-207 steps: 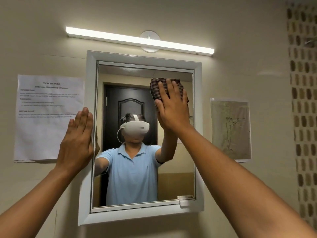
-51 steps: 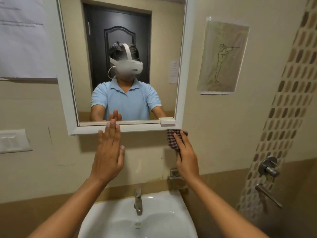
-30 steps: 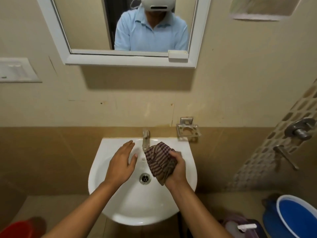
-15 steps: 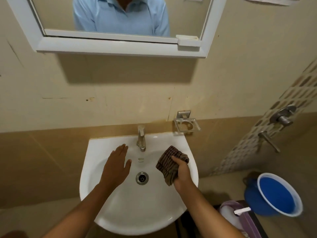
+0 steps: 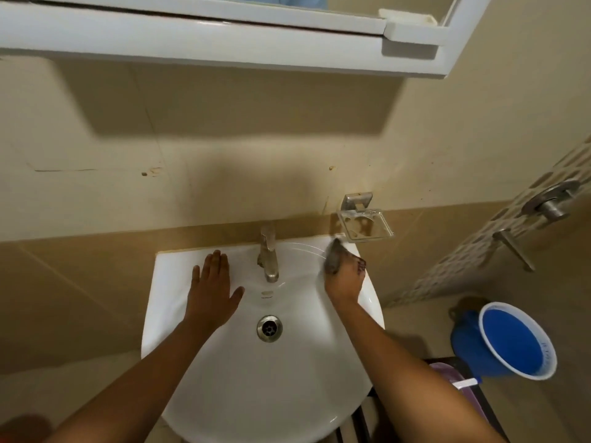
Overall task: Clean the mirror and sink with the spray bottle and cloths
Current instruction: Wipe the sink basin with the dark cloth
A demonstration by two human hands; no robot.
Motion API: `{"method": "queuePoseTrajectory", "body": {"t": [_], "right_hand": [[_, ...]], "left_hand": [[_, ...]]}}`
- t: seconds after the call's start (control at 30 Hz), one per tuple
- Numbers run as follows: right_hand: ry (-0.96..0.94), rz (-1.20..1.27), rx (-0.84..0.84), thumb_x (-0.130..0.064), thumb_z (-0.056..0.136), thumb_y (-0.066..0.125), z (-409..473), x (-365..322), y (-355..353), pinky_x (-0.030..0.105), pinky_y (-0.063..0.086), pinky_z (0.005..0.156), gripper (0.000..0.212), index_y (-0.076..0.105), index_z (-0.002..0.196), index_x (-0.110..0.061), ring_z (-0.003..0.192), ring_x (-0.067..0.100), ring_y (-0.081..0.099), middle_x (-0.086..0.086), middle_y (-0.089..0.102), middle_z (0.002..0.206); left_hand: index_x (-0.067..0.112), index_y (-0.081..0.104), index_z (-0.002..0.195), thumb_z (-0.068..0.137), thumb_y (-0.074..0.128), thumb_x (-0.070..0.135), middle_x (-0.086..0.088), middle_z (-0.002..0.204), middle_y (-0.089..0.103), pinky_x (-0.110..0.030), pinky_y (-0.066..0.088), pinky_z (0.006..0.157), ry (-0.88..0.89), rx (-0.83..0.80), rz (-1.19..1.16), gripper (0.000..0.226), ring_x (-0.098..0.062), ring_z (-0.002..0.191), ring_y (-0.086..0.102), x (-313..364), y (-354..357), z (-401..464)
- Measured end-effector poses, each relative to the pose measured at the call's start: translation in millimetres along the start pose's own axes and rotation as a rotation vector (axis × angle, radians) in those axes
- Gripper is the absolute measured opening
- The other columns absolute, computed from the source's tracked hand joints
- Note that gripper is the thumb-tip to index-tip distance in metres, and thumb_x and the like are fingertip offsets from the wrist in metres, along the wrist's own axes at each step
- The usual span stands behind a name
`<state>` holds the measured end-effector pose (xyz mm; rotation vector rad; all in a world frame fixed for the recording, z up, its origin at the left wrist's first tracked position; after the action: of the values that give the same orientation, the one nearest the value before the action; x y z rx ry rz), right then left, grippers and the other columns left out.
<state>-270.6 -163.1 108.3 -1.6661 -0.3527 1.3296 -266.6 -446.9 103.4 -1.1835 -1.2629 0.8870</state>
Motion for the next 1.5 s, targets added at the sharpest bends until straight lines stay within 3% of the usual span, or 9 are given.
{"method": "queuePoseTrajectory", "body": {"t": [0.1, 0.17, 0.33, 0.47, 0.67, 0.87, 1.03, 1.23, 1.5], "right_hand": [[-0.199, -0.302, -0.134, -0.045, 0.090, 0.052, -4, -6, 36, 0.055, 0.009, 0.119, 0.072, 0.036, 0.150, -0.009, 0.143, 0.039, 0.028, 0.018, 0.034, 0.154], [-0.336, -0.328, -0.201, -0.061, 0.089, 0.031, -8, -19, 50, 0.057, 0.009, 0.119, 0.081, 0.033, 0.152, -0.011, 0.147, 0.039, 0.024, 0.018, 0.030, 0.158], [-0.653, -0.318, -0.314, -0.067, 0.090, 0.033, -12, -27, 70, 0.053, -0.001, 0.119, 0.078, 0.044, 0.148, -0.015, 0.147, 0.036, 0.025, 0.015, 0.037, 0.156], [-0.711, -0.351, -0.298, -0.062, 0.099, 0.012, 4, -14, 58, 0.052, -0.001, 0.121, 0.069, 0.037, 0.151, -0.024, 0.151, 0.029, 0.019, 0.006, 0.029, 0.161], [-0.476, -0.472, -0.191, -0.052, 0.100, 0.015, 47, 44, 12, 0.058, 0.015, 0.120, 0.063, 0.034, 0.152, -0.023, 0.147, 0.031, 0.028, 0.009, 0.035, 0.158], [-0.363, -0.374, -0.021, -0.049, 0.099, 0.033, 42, 56, 9, 0.060, 0.033, 0.111, 0.056, 0.053, 0.140, -0.017, 0.135, 0.042, 0.044, 0.018, 0.049, 0.146], [-0.531, -0.396, -0.041, -0.043, 0.101, 0.036, 27, 27, 35, 0.058, 0.019, 0.117, 0.055, 0.040, 0.150, -0.018, 0.143, 0.035, 0.035, 0.015, 0.041, 0.153], [-0.721, -0.305, -0.189, -0.046, 0.099, 0.030, -4, -14, 68, 0.057, 0.019, 0.117, 0.057, 0.042, 0.149, -0.020, 0.145, 0.031, 0.032, 0.010, 0.041, 0.154], [-0.818, -0.293, -0.219, -0.043, 0.098, 0.036, -3, -29, 72, 0.055, 0.026, 0.117, 0.055, 0.044, 0.147, -0.017, 0.140, 0.031, 0.040, 0.008, 0.048, 0.149]], "left_hand": [[0.001, 0.014, 0.153, 0.093, 0.048, 0.053, -0.016, 0.162, 0.012, -0.049, 0.011, 0.120, -0.060, -0.004, 0.015, 0.087, -0.030, 0.151, 0.008, -4, 6, 7], [0.002, 0.013, 0.153, 0.093, 0.045, 0.056, -0.016, 0.162, 0.011, -0.050, 0.010, 0.120, -0.083, -0.011, 0.022, 0.087, -0.030, 0.151, 0.007, -6, 9, 11], [0.003, 0.015, 0.153, 0.094, 0.029, 0.063, -0.017, 0.162, 0.010, -0.052, 0.011, 0.119, -0.092, 0.000, 0.039, 0.086, -0.032, 0.151, 0.007, -9, 16, 15], [0.004, 0.018, 0.153, 0.087, 0.022, 0.069, -0.015, 0.162, 0.014, -0.051, 0.013, 0.118, -0.111, -0.008, 0.054, 0.093, -0.031, 0.150, 0.012, -13, 17, 17], [0.002, 0.029, 0.149, 0.087, 0.050, 0.062, -0.017, 0.158, 0.026, -0.051, 0.023, 0.116, -0.114, -0.007, 0.047, 0.089, -0.033, 0.147, 0.023, -11, 7, 19], [-0.001, 0.039, 0.144, 0.081, 0.069, 0.054, -0.020, 0.153, 0.036, -0.051, 0.031, 0.113, -0.150, 0.021, 0.014, 0.089, -0.037, 0.141, 0.034, -5, -2, 20], [0.002, 0.037, 0.146, 0.079, 0.069, 0.056, -0.016, 0.155, 0.034, -0.047, 0.030, 0.114, -0.168, 0.025, -0.013, 0.091, -0.034, 0.142, 0.032, -7, -3, 19], [0.005, 0.033, 0.149, 0.078, 0.070, 0.057, -0.013, 0.157, 0.031, -0.045, 0.028, 0.116, -0.189, 0.043, -0.065, 0.095, -0.032, 0.144, 0.030, -6, -4, 19], [0.005, 0.034, 0.148, 0.079, 0.066, 0.061, -0.014, 0.156, 0.032, -0.047, 0.029, 0.115, -0.163, 0.063, -0.064, 0.095, -0.033, 0.143, 0.030, -8, -4, 17]]}}
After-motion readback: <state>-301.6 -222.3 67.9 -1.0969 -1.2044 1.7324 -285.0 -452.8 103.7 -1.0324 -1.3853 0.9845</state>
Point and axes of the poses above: each hand's wrist, its own z-axis towards the middle knuckle, its own y-axis out of the palm, x = y × z, the point moved 3 cm from there along z, towards the middle knuckle
